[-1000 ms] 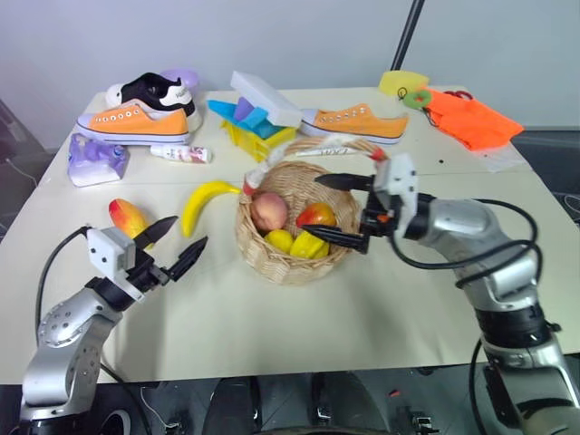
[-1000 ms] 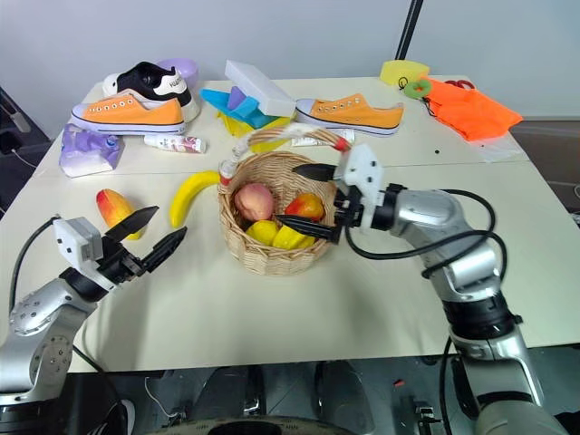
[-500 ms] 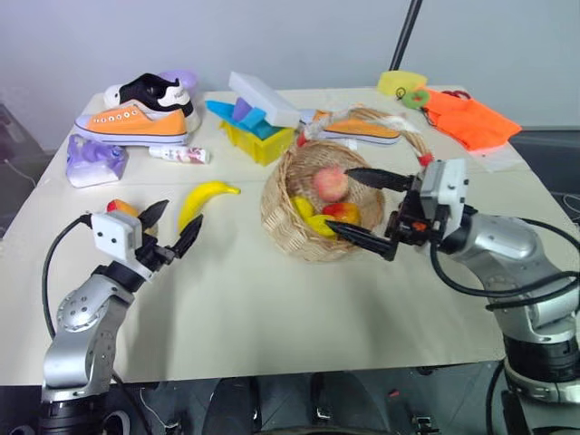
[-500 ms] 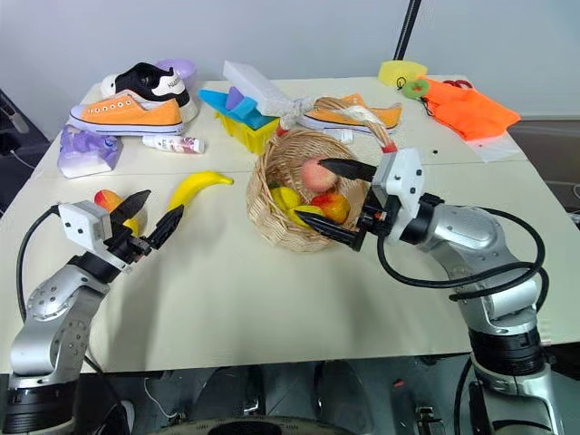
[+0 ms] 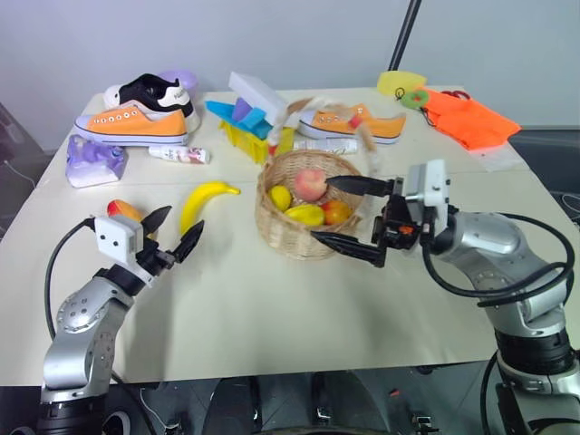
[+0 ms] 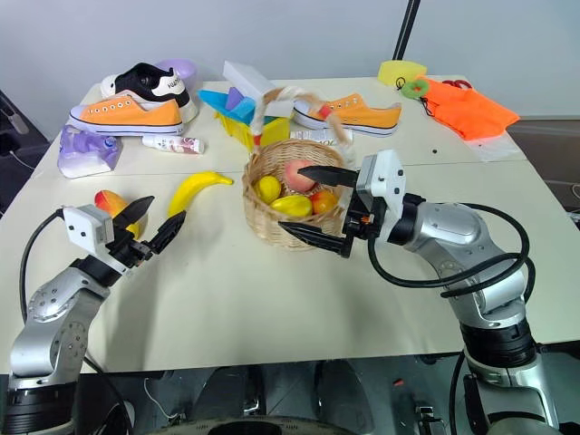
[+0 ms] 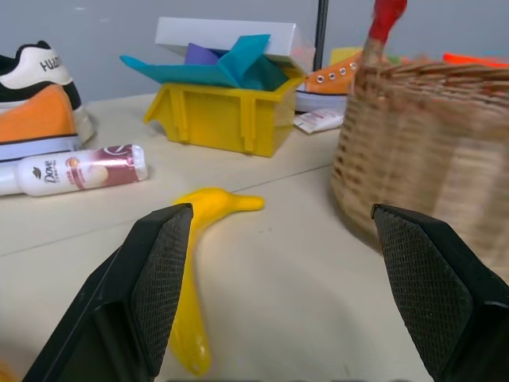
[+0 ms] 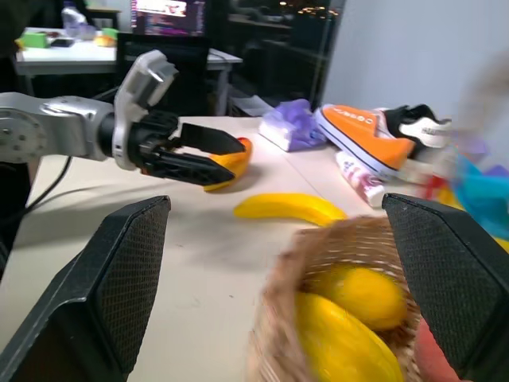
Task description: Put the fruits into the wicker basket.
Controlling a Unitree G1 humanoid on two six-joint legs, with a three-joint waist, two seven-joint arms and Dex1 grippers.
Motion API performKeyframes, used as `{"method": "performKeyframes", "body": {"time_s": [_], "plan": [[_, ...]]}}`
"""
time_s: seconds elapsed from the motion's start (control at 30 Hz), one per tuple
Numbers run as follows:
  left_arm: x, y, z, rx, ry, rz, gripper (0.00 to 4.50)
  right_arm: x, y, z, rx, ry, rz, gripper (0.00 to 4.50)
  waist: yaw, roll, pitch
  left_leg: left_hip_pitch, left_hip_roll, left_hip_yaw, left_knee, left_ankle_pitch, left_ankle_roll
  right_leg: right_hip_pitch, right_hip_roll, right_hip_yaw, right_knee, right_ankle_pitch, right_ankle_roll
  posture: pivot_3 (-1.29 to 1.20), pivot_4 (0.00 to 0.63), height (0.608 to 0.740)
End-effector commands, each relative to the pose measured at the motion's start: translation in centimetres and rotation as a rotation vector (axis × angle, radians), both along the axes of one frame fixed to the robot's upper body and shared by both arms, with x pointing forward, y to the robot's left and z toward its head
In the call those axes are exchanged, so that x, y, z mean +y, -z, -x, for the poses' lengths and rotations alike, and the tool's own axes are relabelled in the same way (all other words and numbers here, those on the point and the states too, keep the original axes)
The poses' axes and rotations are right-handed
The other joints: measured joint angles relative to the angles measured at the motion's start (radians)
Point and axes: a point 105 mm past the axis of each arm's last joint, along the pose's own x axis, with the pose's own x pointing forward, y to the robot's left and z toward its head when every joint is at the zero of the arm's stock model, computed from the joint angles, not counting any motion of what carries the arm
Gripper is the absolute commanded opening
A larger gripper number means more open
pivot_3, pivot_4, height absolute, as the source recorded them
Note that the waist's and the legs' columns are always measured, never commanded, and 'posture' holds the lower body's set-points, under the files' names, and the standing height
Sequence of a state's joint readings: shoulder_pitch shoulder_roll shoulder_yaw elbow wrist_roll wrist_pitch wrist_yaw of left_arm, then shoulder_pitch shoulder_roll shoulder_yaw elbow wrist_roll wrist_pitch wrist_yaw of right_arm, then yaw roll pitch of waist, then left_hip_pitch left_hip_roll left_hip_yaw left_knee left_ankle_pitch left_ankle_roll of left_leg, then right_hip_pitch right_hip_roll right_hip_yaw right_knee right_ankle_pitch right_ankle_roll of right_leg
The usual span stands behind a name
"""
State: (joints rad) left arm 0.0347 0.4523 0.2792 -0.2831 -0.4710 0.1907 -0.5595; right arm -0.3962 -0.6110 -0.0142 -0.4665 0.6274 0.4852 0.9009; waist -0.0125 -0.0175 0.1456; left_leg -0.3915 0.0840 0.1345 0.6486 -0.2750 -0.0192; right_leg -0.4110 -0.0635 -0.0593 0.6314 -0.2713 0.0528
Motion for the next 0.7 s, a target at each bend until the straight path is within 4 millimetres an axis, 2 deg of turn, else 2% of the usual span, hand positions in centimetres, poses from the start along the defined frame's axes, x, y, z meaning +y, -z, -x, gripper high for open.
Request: {"method": "performKeyframes", "body": {"time_s": [0.03, 0.4, 0.47, 0.57, 0.7], "plan": [[-0.6, -1.2, 0.5, -0.044, 0.023, 0.012, 3.86, -0.4, -0.6, 0.1, -0.039, 0.010, 0.007, 4.45, 0.001, 0.000, 0.000, 0.000, 0.000, 0.000, 0.000, 0.000, 0.000, 0.000, 0.000, 0.000, 0.000, 0.000, 0.000, 0.00, 0.150, 0.740], [-1.2, -0.9, 0.2, -0.010, 0.027, -0.015, 3.86, -1.5, 0.2, 0.0, 0.011, 0.082, -0.002, 4.45, 0.000, 0.000, 0.000, 0.000, 0.000, 0.000, 0.000, 0.000, 0.000, 0.000, 0.000, 0.000, 0.000, 0.000, 0.000, 0.00, 0.150, 0.740], [-0.8, -1.0, -0.4, 0.018, -0.029, -0.052, 3.86, -2.5, 0.8, 1.0, 0.060, 0.106, 0.008, 4.45, 0.008, 0.000, 0.000, 0.000, 0.000, 0.000, 0.000, 0.000, 0.000, 0.000, 0.000, 0.000, 0.000, 0.000, 0.000, 0.00, 0.150, 0.740], [0.5, -1.2, -2.0, 0.059, -0.194, -0.082, 3.86, -3.8, 3.1, 2.8, 0.129, 0.136, 0.098, 4.45, 0.022, -0.001, 0.000, -0.001, 0.000, -0.001, 0.000, 0.000, 0.000, 0.000, -0.001, 0.000, -0.001, 0.000, 0.000, 0.00, 0.150, 0.740], [1.4, -1.6, -4.0, 0.092, -0.315, -0.109, 3.86, -5.0, 3.6, 2.6, 0.115, 0.227, 0.121, 4.45, 0.019, -0.003, 0.001, 0.000, -0.001, -0.001, 0.001, 0.000, 0.000, 0.001, 0.000, 0.001, -0.001, 0.000, 0.000, 0.00, 0.150, 0.740]]}}
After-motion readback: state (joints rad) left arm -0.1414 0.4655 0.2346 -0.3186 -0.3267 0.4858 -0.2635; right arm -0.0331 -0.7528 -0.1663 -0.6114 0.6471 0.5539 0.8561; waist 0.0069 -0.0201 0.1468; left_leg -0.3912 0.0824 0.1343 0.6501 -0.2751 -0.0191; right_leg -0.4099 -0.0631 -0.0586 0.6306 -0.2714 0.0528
